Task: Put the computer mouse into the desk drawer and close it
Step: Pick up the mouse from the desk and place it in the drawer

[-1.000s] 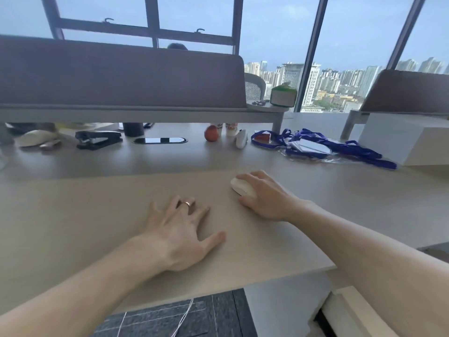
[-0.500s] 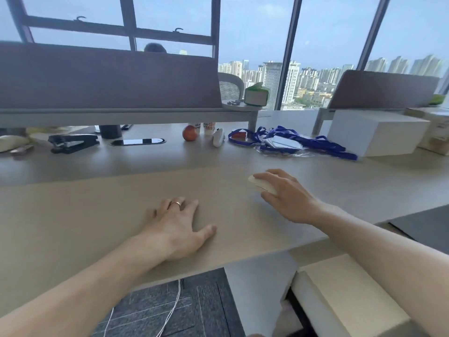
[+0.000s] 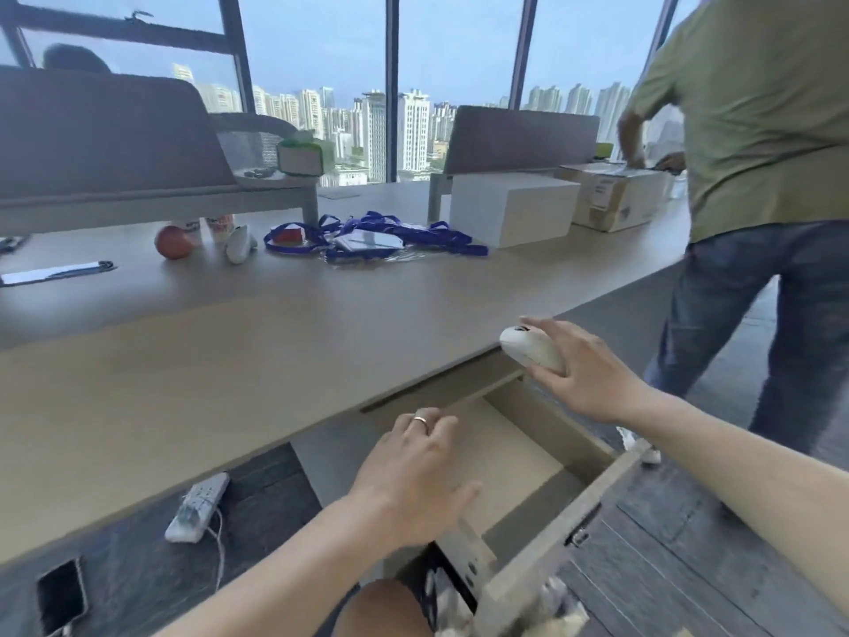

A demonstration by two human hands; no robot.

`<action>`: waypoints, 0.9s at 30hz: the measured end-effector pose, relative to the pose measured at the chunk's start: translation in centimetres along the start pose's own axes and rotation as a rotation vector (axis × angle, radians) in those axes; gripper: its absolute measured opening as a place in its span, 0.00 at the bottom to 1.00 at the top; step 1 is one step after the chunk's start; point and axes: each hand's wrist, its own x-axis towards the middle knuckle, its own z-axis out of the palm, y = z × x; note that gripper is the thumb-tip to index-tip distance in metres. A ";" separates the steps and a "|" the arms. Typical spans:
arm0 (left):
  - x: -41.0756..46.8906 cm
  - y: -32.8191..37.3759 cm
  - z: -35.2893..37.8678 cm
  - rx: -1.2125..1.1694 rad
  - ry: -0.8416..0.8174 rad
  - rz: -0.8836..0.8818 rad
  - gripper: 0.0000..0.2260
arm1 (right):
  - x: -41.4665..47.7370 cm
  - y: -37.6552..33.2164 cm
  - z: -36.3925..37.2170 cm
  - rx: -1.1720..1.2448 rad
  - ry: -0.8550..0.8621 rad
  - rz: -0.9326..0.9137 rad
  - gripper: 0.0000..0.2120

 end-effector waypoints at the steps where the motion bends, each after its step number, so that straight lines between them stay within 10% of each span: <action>1: 0.4 0.1 0.7 0.014 -0.015 -0.021 0.37 | -0.8 1.0 0.3 0.018 0.001 0.038 0.29; 9: 3.5 -1.2 4.0 0.102 -0.057 -0.118 0.54 | -4.1 3.6 5.3 0.134 -0.154 0.209 0.34; 27: 5.4 -2.5 4.6 0.451 -0.001 -0.040 0.52 | -0.4 2.6 18.4 -0.200 -0.627 0.345 0.42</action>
